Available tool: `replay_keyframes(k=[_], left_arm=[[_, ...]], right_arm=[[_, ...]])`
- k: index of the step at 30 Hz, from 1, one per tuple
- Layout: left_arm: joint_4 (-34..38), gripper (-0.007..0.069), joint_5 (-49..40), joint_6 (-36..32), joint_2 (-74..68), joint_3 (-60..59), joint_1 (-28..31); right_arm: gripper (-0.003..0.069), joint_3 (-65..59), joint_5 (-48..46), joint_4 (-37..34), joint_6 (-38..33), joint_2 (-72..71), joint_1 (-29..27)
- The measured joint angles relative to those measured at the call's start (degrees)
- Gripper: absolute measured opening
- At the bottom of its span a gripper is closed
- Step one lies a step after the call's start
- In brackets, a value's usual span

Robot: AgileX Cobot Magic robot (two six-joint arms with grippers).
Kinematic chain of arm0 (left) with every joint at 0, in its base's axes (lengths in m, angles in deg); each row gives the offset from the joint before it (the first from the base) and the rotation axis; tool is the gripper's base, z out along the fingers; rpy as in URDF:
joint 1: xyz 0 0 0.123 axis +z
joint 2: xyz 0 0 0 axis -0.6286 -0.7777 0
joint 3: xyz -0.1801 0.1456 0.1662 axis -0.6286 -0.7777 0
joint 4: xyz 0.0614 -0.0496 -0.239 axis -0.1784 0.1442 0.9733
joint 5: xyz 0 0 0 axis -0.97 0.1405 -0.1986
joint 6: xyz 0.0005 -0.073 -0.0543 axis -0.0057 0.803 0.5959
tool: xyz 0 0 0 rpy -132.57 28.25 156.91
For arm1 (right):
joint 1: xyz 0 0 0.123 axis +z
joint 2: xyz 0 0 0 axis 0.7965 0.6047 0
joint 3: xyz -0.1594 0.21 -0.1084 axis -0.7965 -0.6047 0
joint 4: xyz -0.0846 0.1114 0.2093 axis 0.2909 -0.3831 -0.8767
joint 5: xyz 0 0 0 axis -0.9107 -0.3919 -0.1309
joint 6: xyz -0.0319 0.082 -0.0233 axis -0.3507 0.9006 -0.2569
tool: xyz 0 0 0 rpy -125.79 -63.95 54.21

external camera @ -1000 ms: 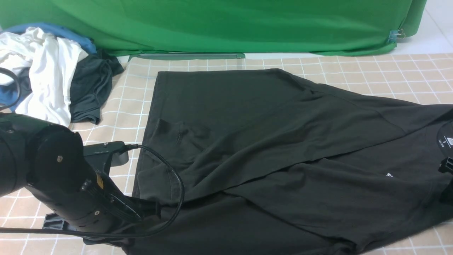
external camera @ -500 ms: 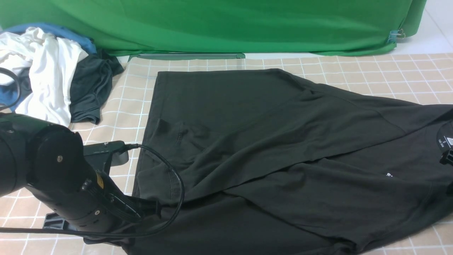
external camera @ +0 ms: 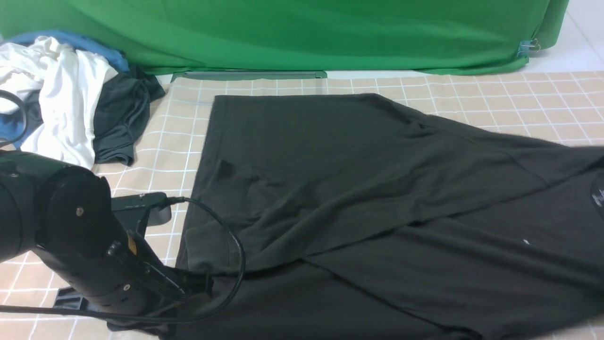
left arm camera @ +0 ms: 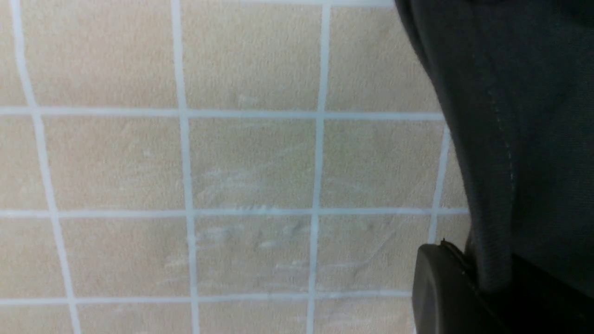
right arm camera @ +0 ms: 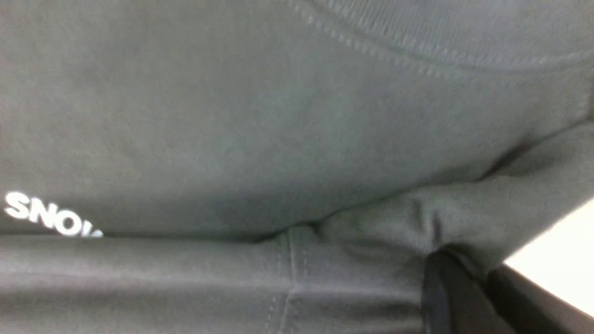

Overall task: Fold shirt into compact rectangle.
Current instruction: 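Grasp the near edge of the shirt at its hem and shoulder corners, then pull the folded dark garment lengthwise by its ends to straighten it flat on the table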

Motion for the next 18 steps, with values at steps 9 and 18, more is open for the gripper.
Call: replay_keyframes(k=[9,18], left_arm=[[1.44,0.0031,-3.6,-0.58,2.99,0.0,0.0],[2.22,0.0031,-2.93,-1.86,0.28,8.42,0.53]], right_arm=[[0.0038,-0.14,-6.41,0.51,0.0,-7.61,-4.71],[0.0038,1.87,-2.36,0.77,0.69,-7.51,-4.71]])
